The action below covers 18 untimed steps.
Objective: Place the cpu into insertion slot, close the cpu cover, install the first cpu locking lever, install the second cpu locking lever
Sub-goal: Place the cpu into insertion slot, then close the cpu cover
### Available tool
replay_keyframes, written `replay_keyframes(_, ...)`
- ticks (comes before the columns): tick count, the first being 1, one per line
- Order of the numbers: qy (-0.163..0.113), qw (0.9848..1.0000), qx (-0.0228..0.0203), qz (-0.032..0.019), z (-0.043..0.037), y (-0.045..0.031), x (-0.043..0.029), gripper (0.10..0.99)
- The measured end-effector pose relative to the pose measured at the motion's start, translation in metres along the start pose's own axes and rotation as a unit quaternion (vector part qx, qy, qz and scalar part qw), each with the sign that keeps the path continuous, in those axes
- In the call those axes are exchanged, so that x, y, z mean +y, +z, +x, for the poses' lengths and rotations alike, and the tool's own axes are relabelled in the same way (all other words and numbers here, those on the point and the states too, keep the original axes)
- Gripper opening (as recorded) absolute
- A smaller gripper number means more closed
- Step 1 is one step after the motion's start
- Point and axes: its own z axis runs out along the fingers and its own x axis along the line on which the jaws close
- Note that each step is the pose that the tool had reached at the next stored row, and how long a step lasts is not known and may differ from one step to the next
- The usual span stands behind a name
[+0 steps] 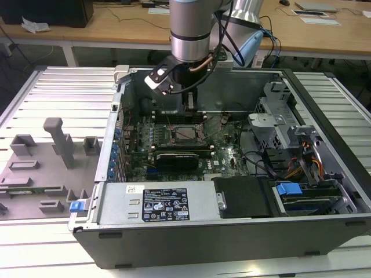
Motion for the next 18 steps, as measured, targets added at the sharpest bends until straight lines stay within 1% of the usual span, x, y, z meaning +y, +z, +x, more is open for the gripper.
replay_keyframes(7,0.0,1.0,0.0,0.0008,-0.0071,0.0001,0.0001,0.106)
replay_keyframes(18,0.0,1.0,0.0,0.0019,-0.0075,0.0001,0.0001,0.106)
